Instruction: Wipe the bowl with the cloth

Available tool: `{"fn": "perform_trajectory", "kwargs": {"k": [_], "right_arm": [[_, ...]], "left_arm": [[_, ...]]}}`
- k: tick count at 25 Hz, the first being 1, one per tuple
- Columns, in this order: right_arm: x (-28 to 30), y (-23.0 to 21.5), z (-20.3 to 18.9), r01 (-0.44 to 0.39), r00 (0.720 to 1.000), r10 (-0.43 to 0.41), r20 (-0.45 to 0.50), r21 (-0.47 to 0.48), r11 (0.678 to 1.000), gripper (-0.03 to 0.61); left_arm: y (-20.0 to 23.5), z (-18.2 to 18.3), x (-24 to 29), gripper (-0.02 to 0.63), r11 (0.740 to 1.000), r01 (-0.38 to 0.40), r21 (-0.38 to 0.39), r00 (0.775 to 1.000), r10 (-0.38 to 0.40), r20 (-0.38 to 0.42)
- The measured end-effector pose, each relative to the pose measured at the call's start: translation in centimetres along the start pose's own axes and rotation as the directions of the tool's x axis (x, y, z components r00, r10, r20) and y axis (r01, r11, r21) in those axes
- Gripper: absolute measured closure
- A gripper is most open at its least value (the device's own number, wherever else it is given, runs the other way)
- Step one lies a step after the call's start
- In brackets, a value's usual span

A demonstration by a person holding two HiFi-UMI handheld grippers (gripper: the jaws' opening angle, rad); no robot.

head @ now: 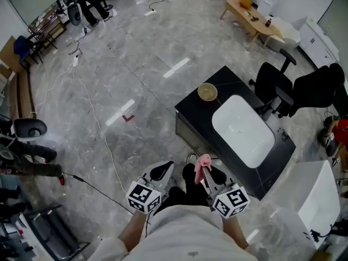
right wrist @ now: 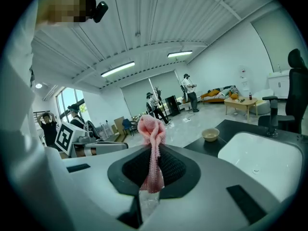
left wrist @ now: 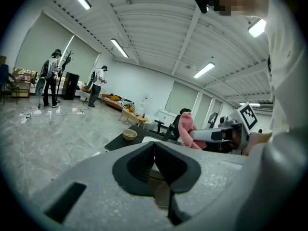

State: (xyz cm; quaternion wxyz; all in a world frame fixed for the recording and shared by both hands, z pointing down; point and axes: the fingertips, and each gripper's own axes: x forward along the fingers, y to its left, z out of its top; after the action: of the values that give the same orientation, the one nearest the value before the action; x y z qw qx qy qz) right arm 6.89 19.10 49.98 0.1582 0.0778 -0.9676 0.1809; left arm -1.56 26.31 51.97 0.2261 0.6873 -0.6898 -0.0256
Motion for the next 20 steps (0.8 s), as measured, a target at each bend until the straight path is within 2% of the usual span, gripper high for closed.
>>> {"fn": "perform_trajectory", "kwargs": {"k": [5, 10, 15, 20], "right_arm": [[2.3, -3.0, 1.7, 0.003, 1.000, -0.003, 0.021, 0.021, 1.000, 0.552], [4.9, -6.5, 6.2, -0.014, 0.997, 0.013, 0.081, 0.013, 1.000, 0.552], [6.8, -10.7, 10.2, -0.012, 0.991, 0.012, 0.134, -0.004, 1.000, 0.552], [8.1, -14.5, 11.2, -0.004, 0.989, 0.002, 0.146, 0.011, 1.000, 0.552]], "left_arm": [[0.2, 2.1, 3.9, 0.601, 0.999, 0.035, 0.027, 0.999, -0.035, -0.006], [0.8, 5.3, 8.0, 0.601, 0.999, 0.042, 0.027, 0.999, -0.042, 0.000], [2.0, 9.0, 12.7, 0.601, 0.995, 0.057, 0.084, 0.998, -0.059, 0.017], [2.3, 10.5, 17.4, 0.601, 0.991, 0.079, 0.111, 0.997, -0.080, 0.007]]}}
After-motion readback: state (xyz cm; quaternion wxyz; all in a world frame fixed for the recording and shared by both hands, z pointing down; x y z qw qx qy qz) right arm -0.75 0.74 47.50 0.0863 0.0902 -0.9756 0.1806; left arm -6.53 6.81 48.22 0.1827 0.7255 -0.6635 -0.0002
